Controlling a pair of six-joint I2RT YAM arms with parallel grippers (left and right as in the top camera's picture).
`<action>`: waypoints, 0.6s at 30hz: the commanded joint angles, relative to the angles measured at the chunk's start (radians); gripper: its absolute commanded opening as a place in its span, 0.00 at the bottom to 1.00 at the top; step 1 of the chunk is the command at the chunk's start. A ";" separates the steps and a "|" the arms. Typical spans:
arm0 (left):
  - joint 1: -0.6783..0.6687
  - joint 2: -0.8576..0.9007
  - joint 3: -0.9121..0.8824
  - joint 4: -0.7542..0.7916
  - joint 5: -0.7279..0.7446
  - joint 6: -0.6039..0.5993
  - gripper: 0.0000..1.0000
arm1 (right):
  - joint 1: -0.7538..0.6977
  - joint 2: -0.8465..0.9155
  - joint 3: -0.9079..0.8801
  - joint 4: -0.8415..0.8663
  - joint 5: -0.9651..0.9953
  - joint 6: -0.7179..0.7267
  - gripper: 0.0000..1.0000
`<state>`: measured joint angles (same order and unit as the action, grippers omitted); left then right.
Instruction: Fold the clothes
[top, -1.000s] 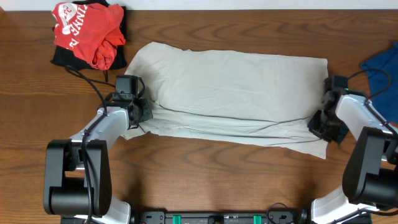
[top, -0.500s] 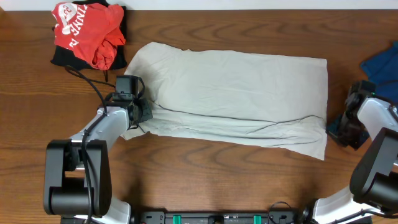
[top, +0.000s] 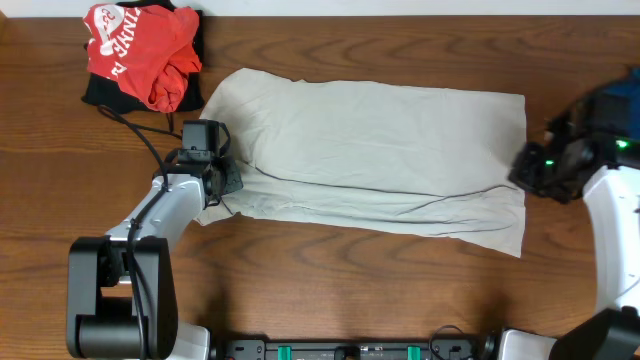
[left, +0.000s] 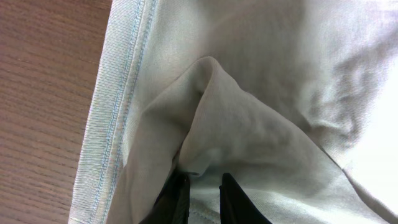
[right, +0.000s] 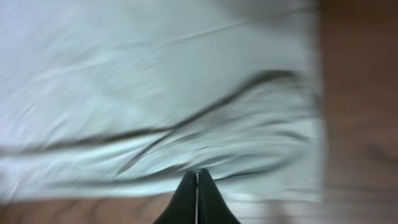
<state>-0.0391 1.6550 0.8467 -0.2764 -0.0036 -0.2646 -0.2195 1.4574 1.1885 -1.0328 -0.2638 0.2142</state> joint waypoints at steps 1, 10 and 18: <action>0.010 -0.013 0.002 -0.004 -0.008 0.001 0.19 | 0.072 0.012 -0.024 0.007 -0.119 -0.063 0.01; 0.010 -0.013 0.002 -0.011 -0.008 0.002 0.19 | 0.118 0.080 -0.212 0.206 -0.048 0.074 0.01; 0.010 -0.013 0.002 -0.010 -0.008 0.002 0.19 | 0.087 0.173 -0.248 0.242 -0.016 0.058 0.01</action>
<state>-0.0387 1.6550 0.8467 -0.2829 -0.0036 -0.2646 -0.1173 1.6012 0.9463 -0.7967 -0.3004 0.2630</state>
